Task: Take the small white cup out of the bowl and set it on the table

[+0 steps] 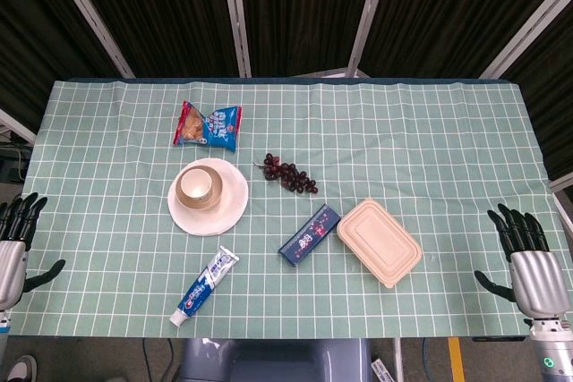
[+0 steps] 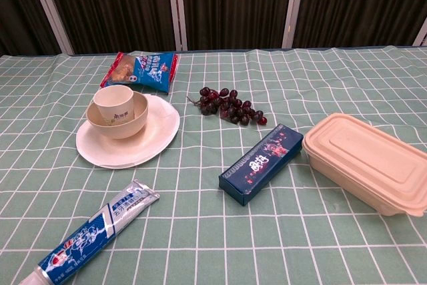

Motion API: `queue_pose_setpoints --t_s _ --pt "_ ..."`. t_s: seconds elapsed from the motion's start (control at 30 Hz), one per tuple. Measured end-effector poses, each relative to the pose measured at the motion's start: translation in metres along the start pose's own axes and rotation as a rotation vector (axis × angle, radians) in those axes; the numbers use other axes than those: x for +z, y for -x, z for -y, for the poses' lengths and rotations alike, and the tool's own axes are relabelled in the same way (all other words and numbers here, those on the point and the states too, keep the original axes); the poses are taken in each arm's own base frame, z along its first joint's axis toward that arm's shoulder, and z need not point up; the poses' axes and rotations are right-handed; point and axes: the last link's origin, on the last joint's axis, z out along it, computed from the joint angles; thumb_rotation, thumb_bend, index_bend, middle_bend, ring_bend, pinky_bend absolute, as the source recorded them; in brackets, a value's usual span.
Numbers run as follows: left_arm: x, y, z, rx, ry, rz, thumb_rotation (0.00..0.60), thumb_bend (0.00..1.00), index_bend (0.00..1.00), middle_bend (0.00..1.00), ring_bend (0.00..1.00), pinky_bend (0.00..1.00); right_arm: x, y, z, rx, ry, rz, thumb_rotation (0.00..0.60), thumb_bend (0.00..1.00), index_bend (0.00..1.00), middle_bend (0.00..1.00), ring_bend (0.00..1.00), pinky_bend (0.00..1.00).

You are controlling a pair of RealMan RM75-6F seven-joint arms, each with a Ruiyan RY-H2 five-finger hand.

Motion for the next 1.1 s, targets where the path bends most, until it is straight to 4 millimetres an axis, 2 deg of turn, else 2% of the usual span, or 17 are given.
queue_pose_setpoints --t_s 0.33,0.57,0.67,0.8,0.87,1.1 --pt "0.002 0.001 -0.001 0.003 0.004 0.002 0.6 0.19 0.0 0.0 0.0 0.0 0.0 -0.002 -0.001 0.008 -0.002 -0.005 0.6 0.07 0.04 0.0 0.0 0.0" --pt "0.012 0.007 -0.007 0.0 0.027 0.019 0.6 0.19 0.0 0.0 0.0 0.0 0.0 -0.003 -0.002 0.011 0.006 -0.007 0.6 0.07 0.04 0.0 0.0 0.0" --pt "0.025 0.008 -0.014 -0.015 0.043 0.004 0.6 0.19 0.09 0.0 0.0 0.0 0.0 -0.003 -0.002 0.015 0.005 -0.004 0.6 0.07 0.04 0.0 0.0 0.0" --pt "0.05 0.013 -0.029 0.002 0.072 -0.001 0.6 0.19 0.28 0.0 0.0 0.0 0.0 -0.003 -0.002 0.022 0.004 -0.002 0.6 0.07 0.04 0.0 0.0 0.0" --pt "0.062 0.017 -0.036 0.012 0.083 0.009 0.6 0.19 0.34 0.0 0.0 0.0 0.0 -0.005 -0.002 0.03 0.0 -0.006 0.6 0.07 0.04 0.0 0.0 0.0" --pt "0.106 0.037 -0.074 0.033 0.137 0.064 0.6 0.2 0.43 0.0 0.0 0.0 0.001 -0.006 -0.005 0.043 0.008 -0.006 0.6 0.07 0.04 0.0 0.0 0.0"
